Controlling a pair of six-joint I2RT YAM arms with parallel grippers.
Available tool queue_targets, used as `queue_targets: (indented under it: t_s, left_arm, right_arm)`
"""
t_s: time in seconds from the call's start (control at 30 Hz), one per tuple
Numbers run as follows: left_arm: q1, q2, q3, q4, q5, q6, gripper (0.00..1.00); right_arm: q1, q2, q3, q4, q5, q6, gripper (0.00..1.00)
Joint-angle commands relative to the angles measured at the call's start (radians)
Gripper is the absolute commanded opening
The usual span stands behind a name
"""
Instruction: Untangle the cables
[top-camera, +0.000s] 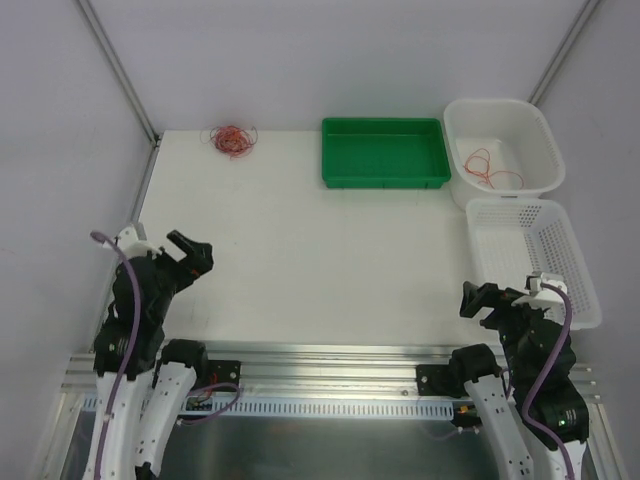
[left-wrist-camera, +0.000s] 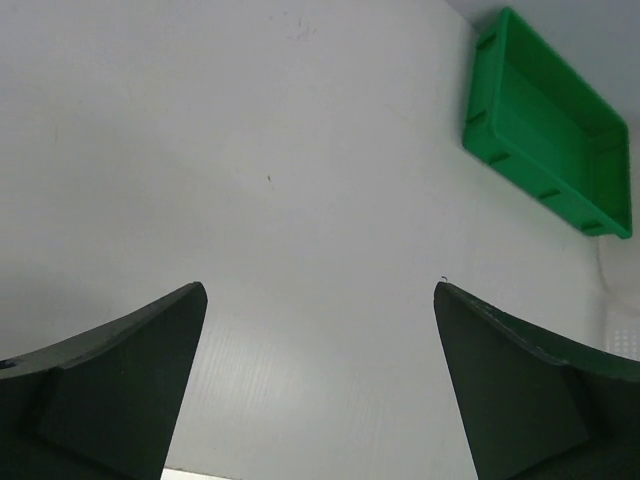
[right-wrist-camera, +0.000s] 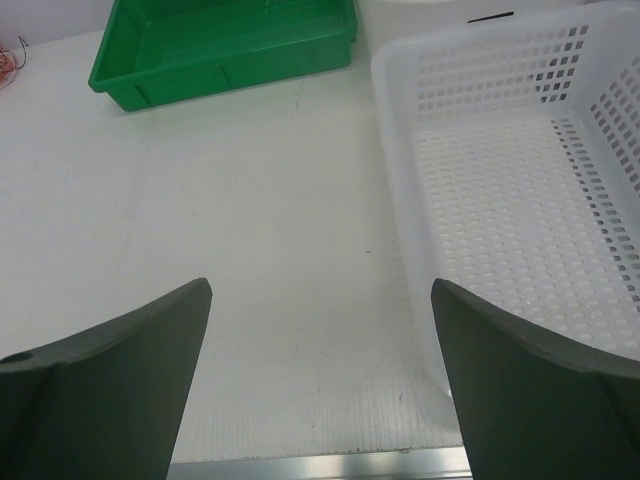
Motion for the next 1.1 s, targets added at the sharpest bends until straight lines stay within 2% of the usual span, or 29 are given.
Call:
queue_targets:
  t_s: [0.0,0.13,0.2,0.23,0.43,0.53,0.63,0.73,0.83,1.07]
  left_arm:
    - [0.0,0.238,0.083,0.095,0.076,-0.08,0.99]
    - [0.0,0.576,0.176,0.245,0.135,-0.124,0.99]
    - [0.0,0.69,0.244,0.289,0.138,-0.139,0.99]
    - [0.0,0.797,0.297,0.323,0.123,-0.152,0.99]
    - [0.016,1.205,0.513,0.423,0.047,-0.193,0.99]
    - [0.019,1.391,0.699,0.452,-0.006,-0.202,0.99]
    - [0.02,1.563,0.808,0.484,-0.039,-0.205,0.99]
    - [0.02,1.713,0.976,0.517,-0.052,-0.21,0.99]
    - [0.025,1.832,1.07,0.556,-0.069,-0.231,0.98]
    - [0.056,2.022,1.196,0.621,-0.101,-0.32,0.93]
  right_arm:
    - [0.004,-0.19,-0.003,0.055,-0.015,0.017,0.97]
    - [0.009,-0.192,-0.003,0.054,-0.013,0.023,0.97]
    - [0.016,-0.192,-0.005,0.049,-0.012,0.026,0.97]
    - [0.023,-0.192,-0.003,0.049,-0.001,0.032,0.97]
    - [0.05,-0.193,-0.002,0.034,0.034,0.049,0.97]
    - [0.052,-0.193,0.001,0.032,0.039,0.051,0.97]
    - [0.053,-0.193,0.0,0.031,0.039,0.049,0.97]
    - [0.052,-0.193,-0.005,0.028,0.037,0.074,0.97]
    - [0.052,-0.192,-0.006,0.032,0.027,0.072,0.97]
    - [0.053,-0.19,-0.014,0.04,0.011,0.066,0.97]
